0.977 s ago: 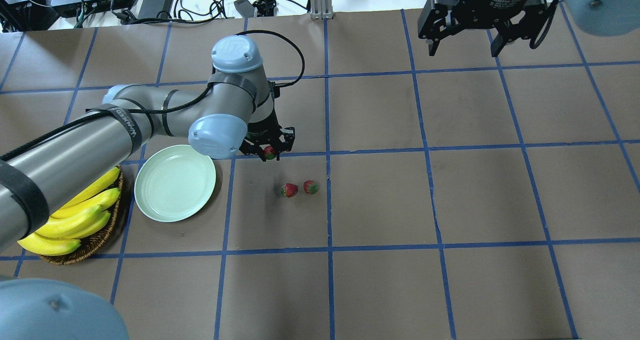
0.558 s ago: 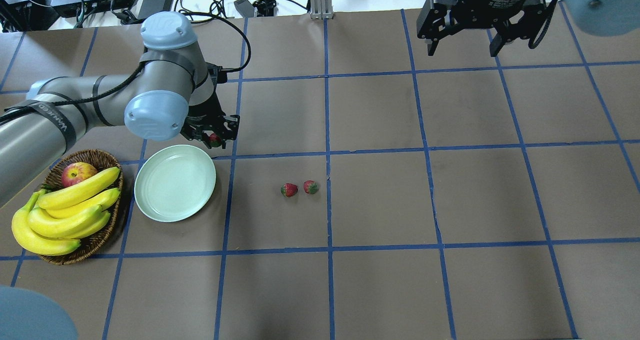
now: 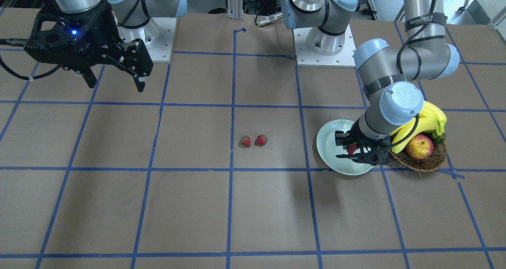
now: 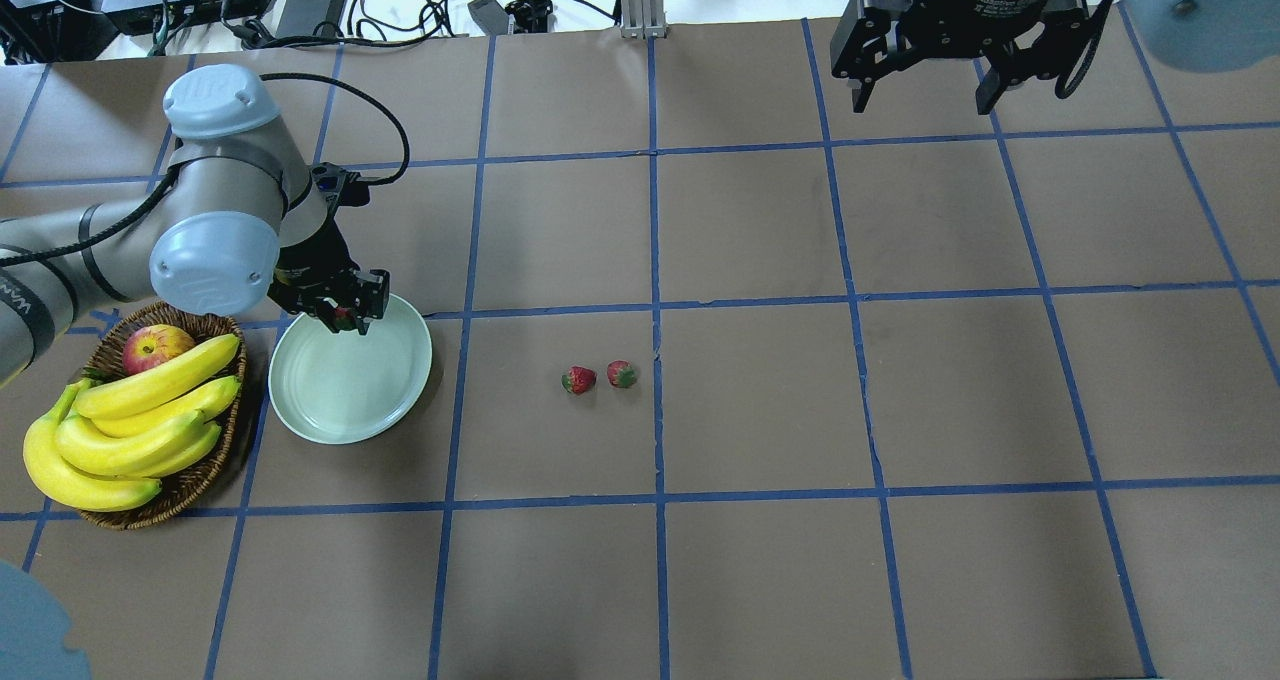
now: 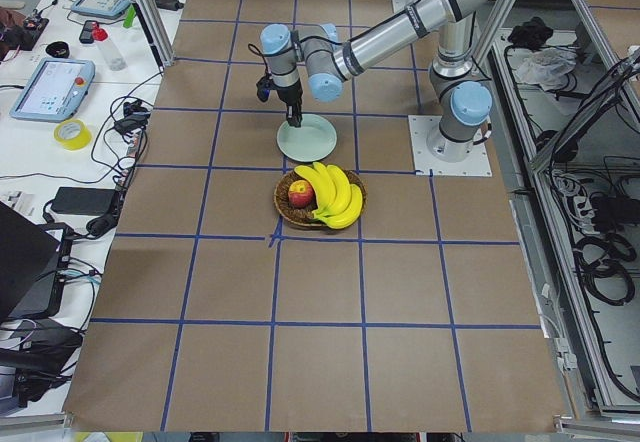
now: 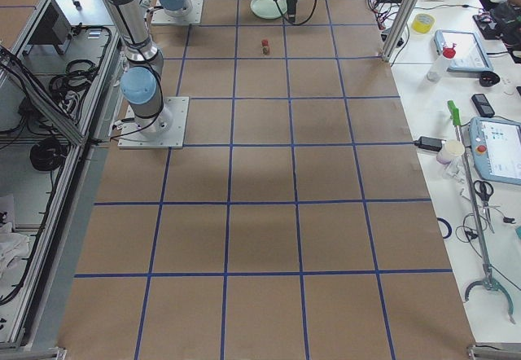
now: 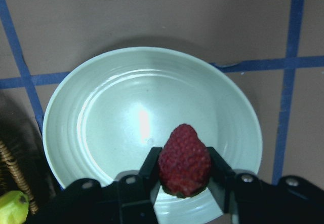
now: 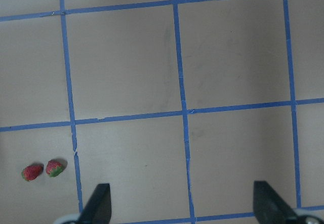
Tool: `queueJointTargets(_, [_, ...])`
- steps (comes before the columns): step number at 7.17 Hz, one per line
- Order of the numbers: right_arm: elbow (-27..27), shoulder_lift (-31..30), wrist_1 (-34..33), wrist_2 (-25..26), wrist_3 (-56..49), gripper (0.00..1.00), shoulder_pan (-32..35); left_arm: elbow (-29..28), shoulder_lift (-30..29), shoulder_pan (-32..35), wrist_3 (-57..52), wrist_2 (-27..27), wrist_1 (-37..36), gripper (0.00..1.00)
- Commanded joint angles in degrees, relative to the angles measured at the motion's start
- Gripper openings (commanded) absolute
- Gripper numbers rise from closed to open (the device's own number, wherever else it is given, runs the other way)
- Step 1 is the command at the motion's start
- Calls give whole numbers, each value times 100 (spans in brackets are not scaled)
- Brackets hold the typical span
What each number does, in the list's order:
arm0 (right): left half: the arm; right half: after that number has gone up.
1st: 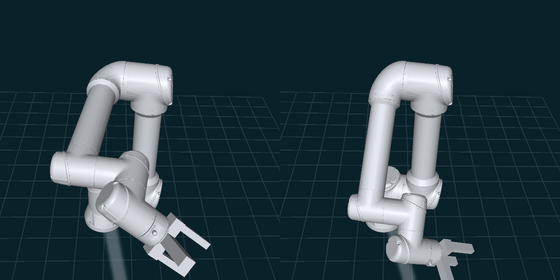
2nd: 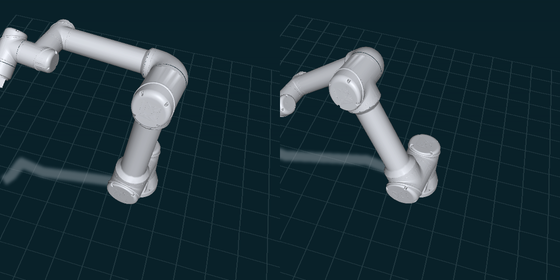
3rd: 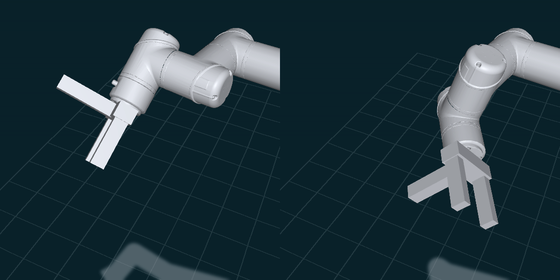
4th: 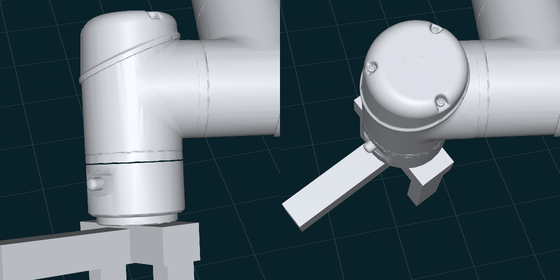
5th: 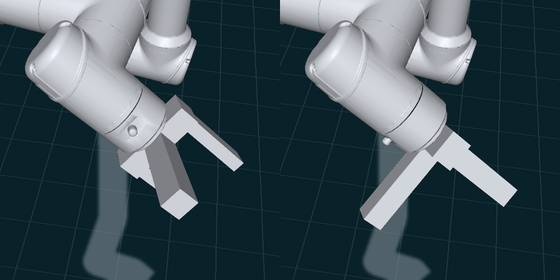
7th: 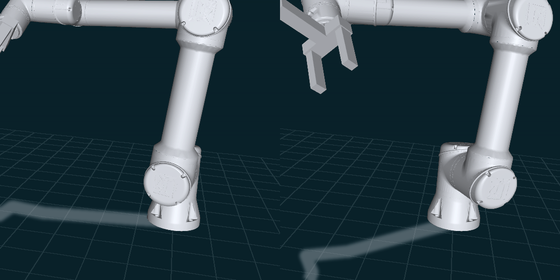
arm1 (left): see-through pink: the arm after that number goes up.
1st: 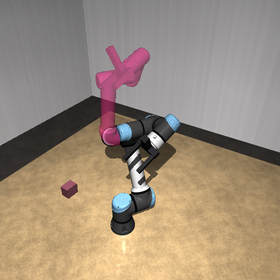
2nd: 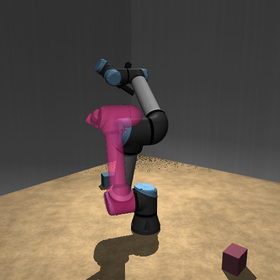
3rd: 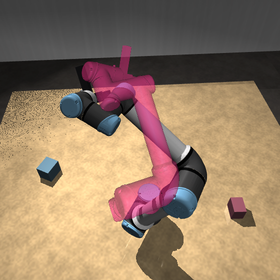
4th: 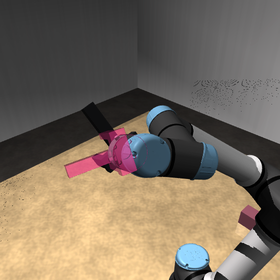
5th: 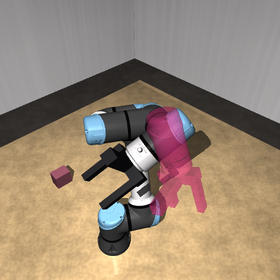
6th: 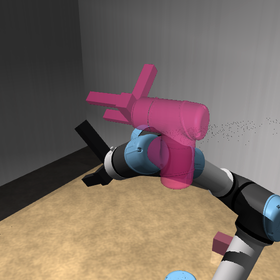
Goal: Collect all strawberries into plate
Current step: 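Carry the strawberry over the plate and open the left gripper, then return the left gripper to the strawberries and grasp another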
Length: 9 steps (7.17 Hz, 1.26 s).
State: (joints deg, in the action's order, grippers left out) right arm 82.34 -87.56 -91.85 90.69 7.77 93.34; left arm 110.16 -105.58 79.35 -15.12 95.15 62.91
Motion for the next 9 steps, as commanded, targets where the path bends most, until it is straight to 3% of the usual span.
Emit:
queueJointTargets(1, [1, 2, 0, -16, -4, 100, 0, 260, -15, -121, -211, 12, -200, 18])
queueJointTargets(2, [-8, 2, 0, -42, 5, 100, 9, 260, -59, -121, -159, -14, -191, 88])
queueJointTargets(3, [1, 2, 0, -34, -4, 100, 9, 225, -68, -121, -141, -14, -191, 100])
queueJointTargets(6, [1, 2, 0, -34, -4, 100, 9, 24, 19, 132, 260, -14, -69, 100])
queueJointTargets(8, [-8, 2, 0, -34, -4, 100, 9, -21, 168, 1392, 1690, -137, -32, 100])
queueJointTargets(9, [-8, 2, 0, -34, -4, 100, 9, -4, 108, 1947, 1783, -146, -59, 100])
